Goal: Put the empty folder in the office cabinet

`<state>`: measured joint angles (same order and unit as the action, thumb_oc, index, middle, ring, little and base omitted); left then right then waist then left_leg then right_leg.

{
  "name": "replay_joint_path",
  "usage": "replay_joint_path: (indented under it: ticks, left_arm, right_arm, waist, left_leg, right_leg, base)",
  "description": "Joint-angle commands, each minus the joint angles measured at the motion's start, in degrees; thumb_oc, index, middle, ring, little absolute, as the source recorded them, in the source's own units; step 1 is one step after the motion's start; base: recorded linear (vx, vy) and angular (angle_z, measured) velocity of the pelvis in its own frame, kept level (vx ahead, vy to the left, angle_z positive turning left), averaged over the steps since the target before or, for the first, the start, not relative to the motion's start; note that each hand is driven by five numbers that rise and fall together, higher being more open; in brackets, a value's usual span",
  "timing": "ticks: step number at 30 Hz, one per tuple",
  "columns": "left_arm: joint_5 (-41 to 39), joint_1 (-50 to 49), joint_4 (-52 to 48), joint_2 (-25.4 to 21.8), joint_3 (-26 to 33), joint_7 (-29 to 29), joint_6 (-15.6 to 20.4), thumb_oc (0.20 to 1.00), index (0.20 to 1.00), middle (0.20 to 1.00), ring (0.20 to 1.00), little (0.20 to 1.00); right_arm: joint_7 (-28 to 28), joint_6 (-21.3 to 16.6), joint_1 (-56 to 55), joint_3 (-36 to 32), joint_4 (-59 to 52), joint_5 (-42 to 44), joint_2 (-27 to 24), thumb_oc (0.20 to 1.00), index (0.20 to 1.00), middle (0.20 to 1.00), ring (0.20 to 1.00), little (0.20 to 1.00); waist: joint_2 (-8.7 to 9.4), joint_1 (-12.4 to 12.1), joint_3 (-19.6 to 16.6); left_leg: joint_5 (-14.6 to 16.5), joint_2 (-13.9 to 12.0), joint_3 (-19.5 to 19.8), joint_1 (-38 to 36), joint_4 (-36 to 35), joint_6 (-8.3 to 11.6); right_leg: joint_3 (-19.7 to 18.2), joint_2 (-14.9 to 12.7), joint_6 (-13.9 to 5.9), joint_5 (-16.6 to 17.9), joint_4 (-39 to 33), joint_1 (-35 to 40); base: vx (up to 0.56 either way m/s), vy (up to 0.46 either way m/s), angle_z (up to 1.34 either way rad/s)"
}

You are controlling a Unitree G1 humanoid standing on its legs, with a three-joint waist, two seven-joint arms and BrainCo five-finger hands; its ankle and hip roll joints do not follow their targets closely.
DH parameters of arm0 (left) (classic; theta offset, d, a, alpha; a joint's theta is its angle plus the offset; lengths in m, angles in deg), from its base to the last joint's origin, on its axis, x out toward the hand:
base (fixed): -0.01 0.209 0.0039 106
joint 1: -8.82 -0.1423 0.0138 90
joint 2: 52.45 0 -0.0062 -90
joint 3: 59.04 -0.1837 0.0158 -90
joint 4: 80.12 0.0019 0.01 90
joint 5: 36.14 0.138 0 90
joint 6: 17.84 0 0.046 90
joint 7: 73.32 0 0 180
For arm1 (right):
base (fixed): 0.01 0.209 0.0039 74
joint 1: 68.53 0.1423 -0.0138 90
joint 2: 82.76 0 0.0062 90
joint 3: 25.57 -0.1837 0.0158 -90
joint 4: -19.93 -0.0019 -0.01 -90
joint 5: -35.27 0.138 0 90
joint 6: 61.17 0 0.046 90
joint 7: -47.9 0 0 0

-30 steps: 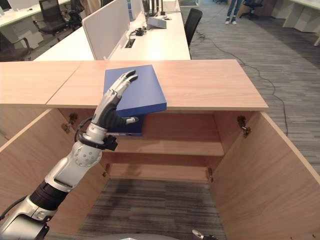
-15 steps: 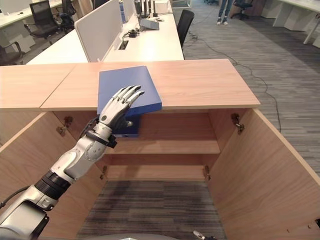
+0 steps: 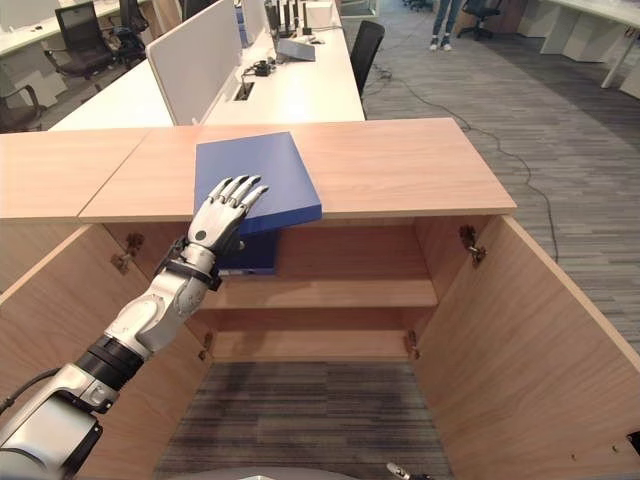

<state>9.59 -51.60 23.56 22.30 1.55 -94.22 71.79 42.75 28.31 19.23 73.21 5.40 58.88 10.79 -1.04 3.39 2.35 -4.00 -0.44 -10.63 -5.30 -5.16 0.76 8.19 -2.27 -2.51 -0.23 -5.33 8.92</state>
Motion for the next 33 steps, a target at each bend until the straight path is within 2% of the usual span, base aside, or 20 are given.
replay_joint_path:
  ticks: [1,14,21,28,33]
  left_arm:
    - [-0.5,11.9,5.8,1.0,0.3,-1.9,-0.6,1.000,1.000,1.000,1.000,1.000]
    - [-4.5,12.2,10.0,3.5,-0.3,-1.6,-1.0,1.000,1.000,1.000,1.000,1.000]
    - [-5.0,16.8,16.8,3.7,-3.0,-2.2,-2.5,1.000,1.000,1.000,1.000,1.000]
    - [-2.9,19.7,23.2,3.8,-5.5,-2.5,-4.3,1.000,1.000,1.000,1.000,1.000]
    - [1.2,22.9,31.7,3.8,-9.5,-2.9,-6.1,1.000,1.000,1.000,1.000,1.000]
  right_arm:
    - [-0.5,-0.3,2.1,1.3,2.2,1.0,-0.1,1.000,1.000,1.000,1.000,1.000]
    - [-0.9,-0.3,2.0,1.5,2.1,1.0,0.0,1.000,1.000,1.000,1.000,1.000]
    - [-1.0,-0.6,2.1,2.2,1.9,1.1,-0.4,1.000,1.000,1.000,1.000,1.000]
    - [-1.1,-0.7,2.0,2.6,2.2,1.1,-0.5,1.000,1.000,1.000,1.000,1.000]
    - [-1.0,-1.1,2.0,3.4,2.5,1.4,-0.6,1.000,1.000,1.000,1.000,1.000]
  waist:
    - [2.16,0.0,-0.3]
    - [2.16,0.7,-0.3]
    - [1.96,1.5,-0.4]
    - [1.93,2.0,-0.5]
    - [1.66,2.6,-0.7]
  left_leg:
    - [7.3,1.5,1.3,-3.0,0.2,0.02]
    - [7.6,1.5,0.9,-3.6,0.2,0.02]
    - [7.6,1.4,0.5,-3.7,0.2,0.09]
    - [7.8,1.4,0.0,-3.9,0.2,0.14]
    - [7.9,1.4,-0.4,-4.1,0.2,0.20]
  right_leg:
    - [-0.7,-0.5,-5.08,1.8,0.3,-0.4]
    - [-0.8,-0.5,-5.07,1.7,0.3,0.0]
    - [-1.2,-0.4,-5.15,1.9,0.3,-0.2]
    - [-1.4,-0.3,-5.19,1.8,0.3,-0.2]
    - [-1.6,-0.1,-5.27,1.8,0.3,-0.3]
  base:
    - [0.00,0.000,0.00]
    - [0.00,0.000,0.00]
    - [0.00,-0.002,-0.06]
    - [0.00,-0.002,-0.01]
    - [0.00,0.000,0.00]
